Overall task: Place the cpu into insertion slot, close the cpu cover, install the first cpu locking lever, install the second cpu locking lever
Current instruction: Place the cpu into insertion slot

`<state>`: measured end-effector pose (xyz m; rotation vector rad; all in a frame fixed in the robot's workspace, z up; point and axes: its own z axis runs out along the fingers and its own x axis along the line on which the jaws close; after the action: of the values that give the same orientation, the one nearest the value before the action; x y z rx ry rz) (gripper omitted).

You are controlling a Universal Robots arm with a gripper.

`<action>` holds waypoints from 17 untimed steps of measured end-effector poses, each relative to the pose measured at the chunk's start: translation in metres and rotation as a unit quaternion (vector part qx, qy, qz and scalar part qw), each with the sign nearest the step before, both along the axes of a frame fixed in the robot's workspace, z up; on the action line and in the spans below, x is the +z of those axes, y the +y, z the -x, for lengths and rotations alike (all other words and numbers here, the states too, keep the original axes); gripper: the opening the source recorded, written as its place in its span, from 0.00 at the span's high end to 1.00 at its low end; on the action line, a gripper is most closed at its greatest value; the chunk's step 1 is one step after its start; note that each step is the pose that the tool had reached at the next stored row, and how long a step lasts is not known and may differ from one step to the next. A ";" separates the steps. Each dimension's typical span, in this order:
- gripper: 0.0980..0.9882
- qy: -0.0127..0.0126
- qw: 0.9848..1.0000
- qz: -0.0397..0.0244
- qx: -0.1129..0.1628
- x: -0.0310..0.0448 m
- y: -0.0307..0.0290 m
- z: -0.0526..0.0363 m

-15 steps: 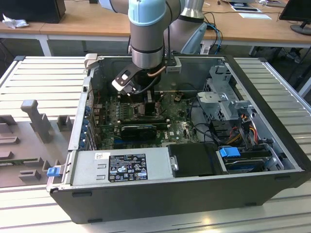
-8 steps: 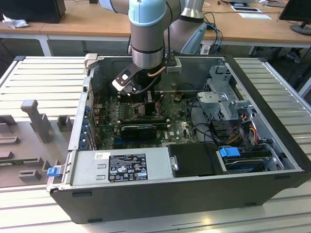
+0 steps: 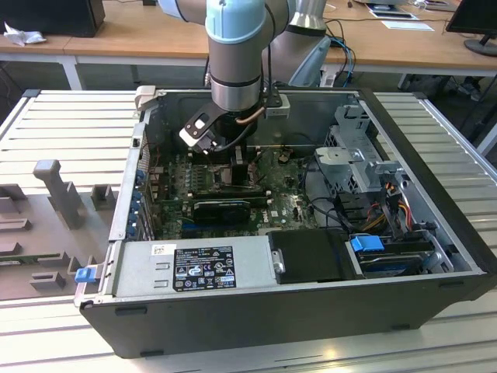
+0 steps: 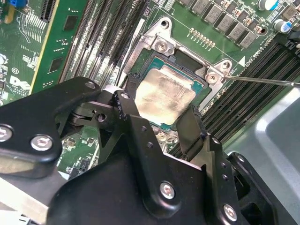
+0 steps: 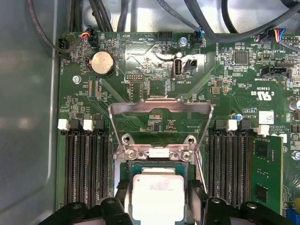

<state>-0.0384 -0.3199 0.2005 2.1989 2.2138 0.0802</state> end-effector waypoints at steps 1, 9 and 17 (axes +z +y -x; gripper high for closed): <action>0.43 0.000 1.000 0.000 0.000 0.0007 0.0000 0.0000; 0.59 0.000 1.000 0.000 0.000 0.0130 0.0000 0.0000; 0.99 0.000 1.000 0.000 0.000 0.0196 0.0000 0.0000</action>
<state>-0.0385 -0.3199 0.2201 2.1995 2.2133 0.0801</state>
